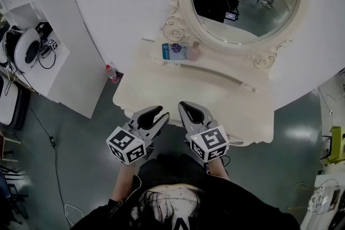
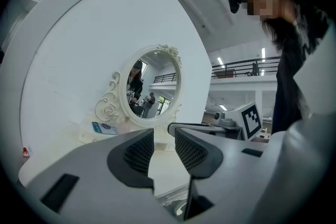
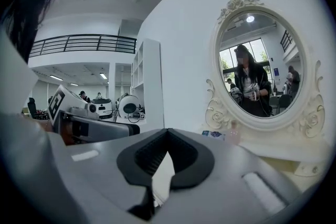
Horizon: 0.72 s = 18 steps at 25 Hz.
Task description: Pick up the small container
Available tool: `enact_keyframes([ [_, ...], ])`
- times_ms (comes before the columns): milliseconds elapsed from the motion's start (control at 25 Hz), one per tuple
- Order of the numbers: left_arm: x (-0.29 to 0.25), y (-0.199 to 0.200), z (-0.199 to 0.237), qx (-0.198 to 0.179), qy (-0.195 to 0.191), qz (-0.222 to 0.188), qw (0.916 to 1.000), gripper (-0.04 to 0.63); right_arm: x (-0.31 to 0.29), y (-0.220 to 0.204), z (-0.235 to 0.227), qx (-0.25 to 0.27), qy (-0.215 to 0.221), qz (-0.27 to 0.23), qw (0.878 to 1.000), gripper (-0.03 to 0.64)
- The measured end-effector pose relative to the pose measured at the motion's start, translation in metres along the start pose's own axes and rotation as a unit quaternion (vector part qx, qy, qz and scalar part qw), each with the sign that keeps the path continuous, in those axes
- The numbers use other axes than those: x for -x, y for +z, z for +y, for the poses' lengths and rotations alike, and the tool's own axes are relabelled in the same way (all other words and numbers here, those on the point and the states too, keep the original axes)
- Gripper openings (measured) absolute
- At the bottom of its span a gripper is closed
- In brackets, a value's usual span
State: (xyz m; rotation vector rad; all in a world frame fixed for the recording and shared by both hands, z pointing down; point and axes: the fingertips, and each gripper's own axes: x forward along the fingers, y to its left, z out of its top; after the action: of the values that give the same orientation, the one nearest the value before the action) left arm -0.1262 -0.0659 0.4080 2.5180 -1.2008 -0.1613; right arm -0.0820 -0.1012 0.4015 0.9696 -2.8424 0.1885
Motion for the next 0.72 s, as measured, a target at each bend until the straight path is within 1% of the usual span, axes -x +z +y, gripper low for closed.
enact_keyframes([
  [160, -0.007, -0.004, -0.001, 0.011, -0.013, 0.003, 0.9999, 0.118, 0.004, -0.006, -0.008, -0.002, -0.015, 0.012, 1.0, 0.009],
  [320, -0.013, -0.009, -0.002, 0.02, -0.019, 0.006, 0.9996, 0.118, 0.006, -0.009, -0.014, -0.003, -0.021, 0.02, 1.0, 0.009],
  [480, -0.018, -0.011, 0.001, 0.026, -0.015, 0.005, 0.9995, 0.118, 0.002, -0.012, -0.022, -0.004, -0.017, 0.025, 1.0, 0.009],
  [720, -0.031, -0.008, 0.014, 0.025, -0.003, 0.01, 0.9996, 0.118, -0.017, -0.009, -0.044, -0.007, -0.011, 0.023, 1.0, 0.009],
])
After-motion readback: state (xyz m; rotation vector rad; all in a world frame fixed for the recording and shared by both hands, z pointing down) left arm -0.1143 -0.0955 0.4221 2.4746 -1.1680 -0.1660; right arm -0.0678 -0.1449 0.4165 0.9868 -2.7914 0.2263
